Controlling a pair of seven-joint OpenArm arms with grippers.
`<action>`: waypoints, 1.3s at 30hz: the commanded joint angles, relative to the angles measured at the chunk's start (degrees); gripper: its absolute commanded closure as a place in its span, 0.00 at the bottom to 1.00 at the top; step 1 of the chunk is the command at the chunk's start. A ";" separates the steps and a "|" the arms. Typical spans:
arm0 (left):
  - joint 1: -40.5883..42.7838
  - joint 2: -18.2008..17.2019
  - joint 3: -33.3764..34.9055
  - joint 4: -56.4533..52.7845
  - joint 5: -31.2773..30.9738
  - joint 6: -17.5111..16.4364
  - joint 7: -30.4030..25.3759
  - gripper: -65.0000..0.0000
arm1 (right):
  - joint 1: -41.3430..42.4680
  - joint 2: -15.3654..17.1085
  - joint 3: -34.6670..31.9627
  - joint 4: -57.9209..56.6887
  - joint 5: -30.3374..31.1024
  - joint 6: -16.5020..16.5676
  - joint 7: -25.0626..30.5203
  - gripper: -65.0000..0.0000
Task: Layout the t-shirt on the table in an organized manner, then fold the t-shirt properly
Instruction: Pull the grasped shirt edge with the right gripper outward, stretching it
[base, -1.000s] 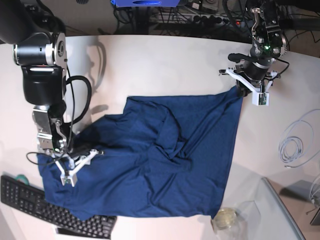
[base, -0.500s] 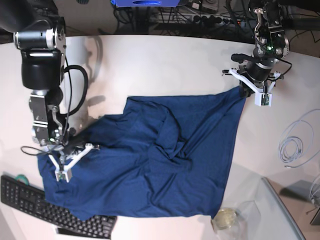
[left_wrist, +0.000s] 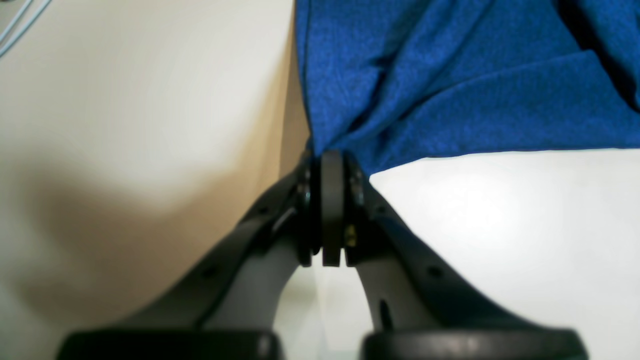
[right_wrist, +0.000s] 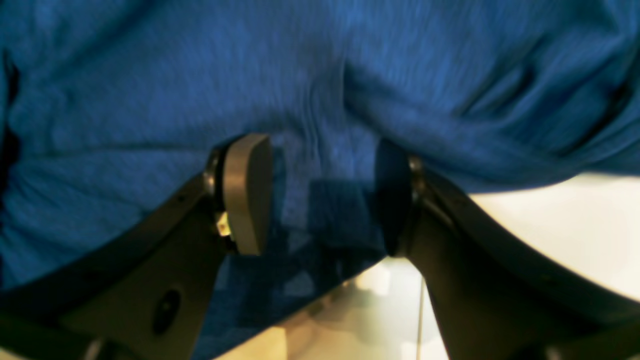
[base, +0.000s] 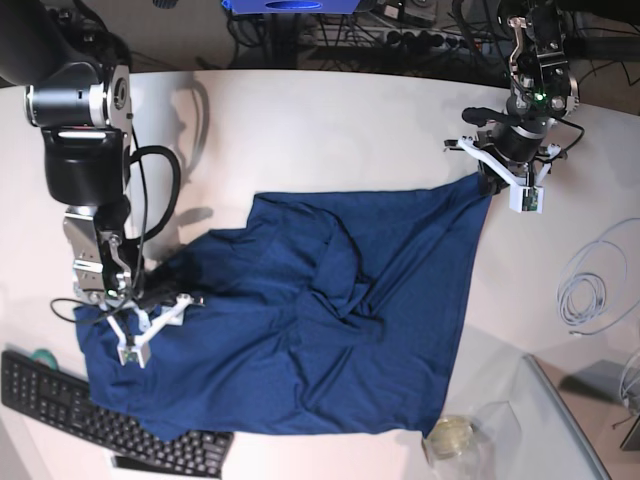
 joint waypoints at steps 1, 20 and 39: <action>-0.37 -0.55 -0.19 0.78 -0.40 0.03 -1.11 1.00 | 2.35 0.41 -0.07 -0.01 0.21 0.22 1.48 0.53; -0.19 -0.55 -4.67 0.87 -0.40 0.03 -1.02 1.00 | -9.34 1.37 5.47 25.22 0.48 5.14 -13.99 1.00; 1.48 -0.46 -4.85 0.96 -0.32 0.03 -1.20 1.00 | -22.35 6.03 14.96 38.05 0.48 5.23 -26.92 0.98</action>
